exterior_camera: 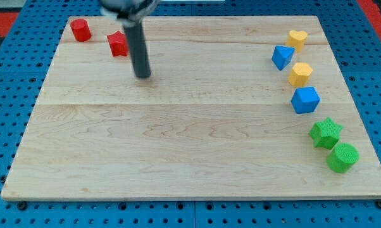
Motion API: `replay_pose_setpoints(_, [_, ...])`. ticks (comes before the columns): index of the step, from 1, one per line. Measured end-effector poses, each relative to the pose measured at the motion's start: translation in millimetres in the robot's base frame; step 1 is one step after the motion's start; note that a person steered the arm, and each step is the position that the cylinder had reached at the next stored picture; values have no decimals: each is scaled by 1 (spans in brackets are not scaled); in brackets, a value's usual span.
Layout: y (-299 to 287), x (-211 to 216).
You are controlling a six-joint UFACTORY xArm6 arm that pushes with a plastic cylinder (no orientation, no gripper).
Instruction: Move the yellow heart to the top of the blue triangle
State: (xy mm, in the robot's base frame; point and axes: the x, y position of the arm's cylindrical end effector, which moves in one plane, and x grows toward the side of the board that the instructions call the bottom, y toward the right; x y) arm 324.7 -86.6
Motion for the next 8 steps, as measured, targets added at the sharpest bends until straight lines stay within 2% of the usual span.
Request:
replay_pose_setpoints(1, [92, -101])
replay_pose_setpoints(2, [186, -130])
replay_pose_setpoints(3, [331, -127])
replay_pose_setpoints(4, [414, -104])
replay_pose_setpoints(5, [385, -61])
replay_pose_setpoints(7, [302, -57])
replay_pose_setpoints(8, [325, -61])
